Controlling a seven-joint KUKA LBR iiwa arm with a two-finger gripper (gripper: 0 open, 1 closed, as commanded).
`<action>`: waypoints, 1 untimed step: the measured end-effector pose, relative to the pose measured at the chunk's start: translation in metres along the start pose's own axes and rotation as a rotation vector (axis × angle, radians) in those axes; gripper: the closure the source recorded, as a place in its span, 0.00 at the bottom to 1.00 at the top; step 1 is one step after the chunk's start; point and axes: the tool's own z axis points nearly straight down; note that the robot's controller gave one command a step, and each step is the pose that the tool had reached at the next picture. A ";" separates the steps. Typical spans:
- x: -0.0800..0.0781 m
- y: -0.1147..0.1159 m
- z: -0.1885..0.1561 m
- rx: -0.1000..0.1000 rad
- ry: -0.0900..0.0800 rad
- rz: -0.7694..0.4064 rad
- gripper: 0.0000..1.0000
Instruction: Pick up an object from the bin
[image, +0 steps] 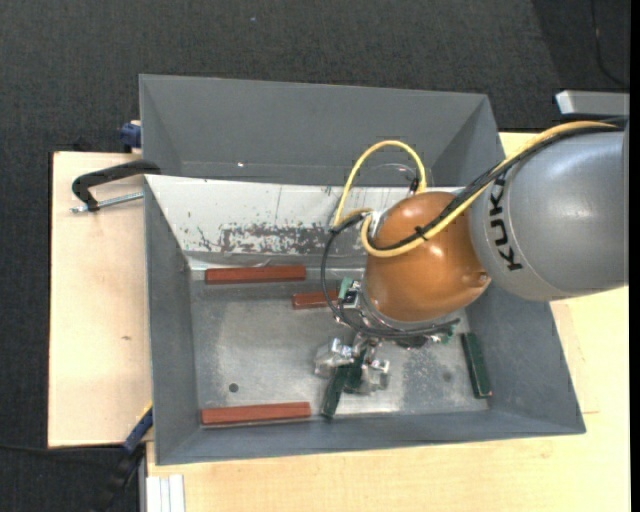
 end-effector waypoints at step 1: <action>0.000 0.001 -0.022 -0.002 0.001 0.001 1.00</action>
Offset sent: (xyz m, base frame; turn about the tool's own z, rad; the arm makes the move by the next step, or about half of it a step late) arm 0.0001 -0.0001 0.0151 0.0000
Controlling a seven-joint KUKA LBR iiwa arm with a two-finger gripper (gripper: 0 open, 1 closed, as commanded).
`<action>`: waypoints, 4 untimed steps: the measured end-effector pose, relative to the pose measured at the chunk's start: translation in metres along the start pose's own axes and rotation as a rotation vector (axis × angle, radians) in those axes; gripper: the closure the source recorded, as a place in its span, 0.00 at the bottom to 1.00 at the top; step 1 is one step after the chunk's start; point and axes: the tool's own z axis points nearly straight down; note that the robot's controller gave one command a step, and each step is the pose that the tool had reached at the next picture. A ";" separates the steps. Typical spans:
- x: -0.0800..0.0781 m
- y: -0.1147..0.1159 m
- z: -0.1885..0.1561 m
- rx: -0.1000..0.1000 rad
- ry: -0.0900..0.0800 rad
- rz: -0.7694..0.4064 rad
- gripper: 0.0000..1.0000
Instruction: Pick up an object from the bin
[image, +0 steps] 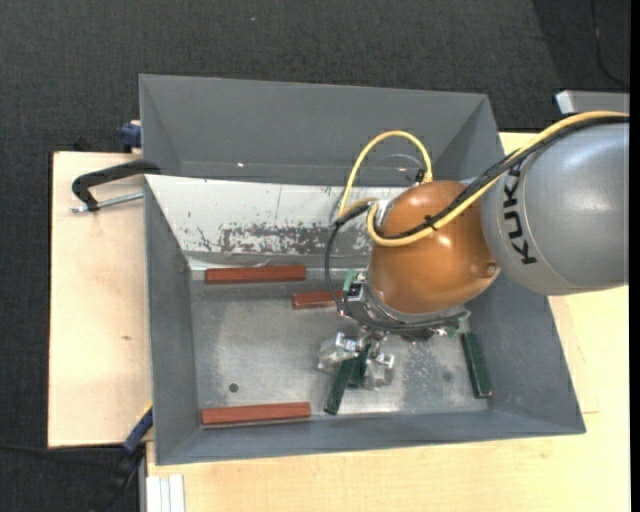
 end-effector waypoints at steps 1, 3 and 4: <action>-0.001 -0.002 -0.022 0.006 -0.004 0.000 1.00; -0.002 -0.002 -0.045 0.011 -0.006 0.001 1.00; -0.002 -0.002 -0.053 0.011 -0.006 0.002 1.00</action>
Offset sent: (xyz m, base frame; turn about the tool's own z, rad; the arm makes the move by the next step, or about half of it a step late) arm 0.0002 0.0000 0.0495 0.0000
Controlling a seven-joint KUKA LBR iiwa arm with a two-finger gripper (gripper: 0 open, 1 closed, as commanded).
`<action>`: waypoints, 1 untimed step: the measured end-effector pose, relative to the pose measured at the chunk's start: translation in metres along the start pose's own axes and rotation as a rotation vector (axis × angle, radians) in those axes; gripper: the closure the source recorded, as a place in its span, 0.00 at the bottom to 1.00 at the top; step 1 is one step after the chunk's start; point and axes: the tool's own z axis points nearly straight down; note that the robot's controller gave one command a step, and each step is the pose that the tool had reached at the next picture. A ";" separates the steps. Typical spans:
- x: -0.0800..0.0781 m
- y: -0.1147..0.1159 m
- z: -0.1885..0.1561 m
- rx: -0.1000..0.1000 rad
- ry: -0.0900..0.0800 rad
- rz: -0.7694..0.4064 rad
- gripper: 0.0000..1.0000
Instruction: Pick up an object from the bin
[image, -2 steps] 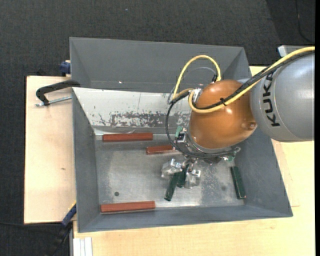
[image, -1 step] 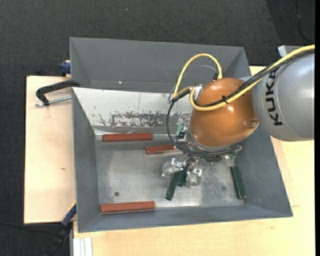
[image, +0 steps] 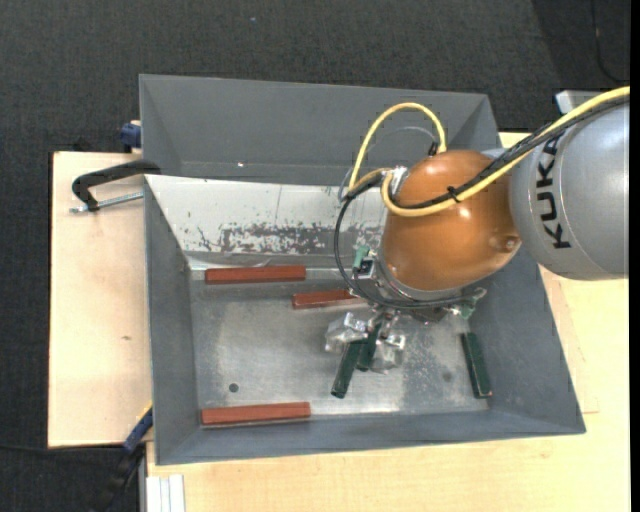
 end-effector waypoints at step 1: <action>0.000 0.000 -0.006 0.000 0.000 0.000 1.00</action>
Offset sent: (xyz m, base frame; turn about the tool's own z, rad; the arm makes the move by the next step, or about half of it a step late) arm -0.0001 0.0000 0.0009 0.0000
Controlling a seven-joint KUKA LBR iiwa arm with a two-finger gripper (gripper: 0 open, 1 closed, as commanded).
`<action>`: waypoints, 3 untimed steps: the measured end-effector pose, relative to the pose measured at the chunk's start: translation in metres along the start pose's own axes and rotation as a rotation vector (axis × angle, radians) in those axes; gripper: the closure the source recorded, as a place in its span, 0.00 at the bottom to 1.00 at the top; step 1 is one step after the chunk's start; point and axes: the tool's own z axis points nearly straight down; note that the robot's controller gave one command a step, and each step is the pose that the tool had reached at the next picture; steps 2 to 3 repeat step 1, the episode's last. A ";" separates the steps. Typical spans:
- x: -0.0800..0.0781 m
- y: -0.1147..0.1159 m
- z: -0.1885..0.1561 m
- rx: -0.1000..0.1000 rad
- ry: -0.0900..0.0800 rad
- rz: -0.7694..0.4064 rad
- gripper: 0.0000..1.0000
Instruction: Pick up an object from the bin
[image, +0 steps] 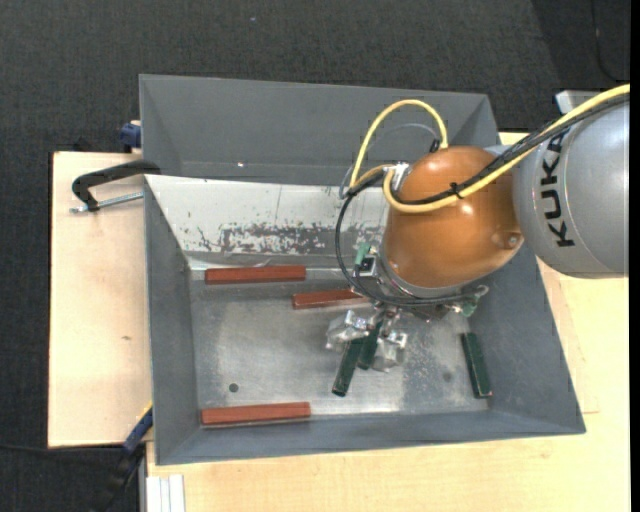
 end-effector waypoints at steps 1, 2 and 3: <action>0.000 0.000 -0.006 0.000 0.000 0.000 1.00; 0.000 0.000 -0.006 0.000 0.000 0.000 1.00; 0.000 0.000 -0.006 0.000 0.000 0.000 1.00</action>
Offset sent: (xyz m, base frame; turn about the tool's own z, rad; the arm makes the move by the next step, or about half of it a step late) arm 0.0001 0.0000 0.0098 0.0000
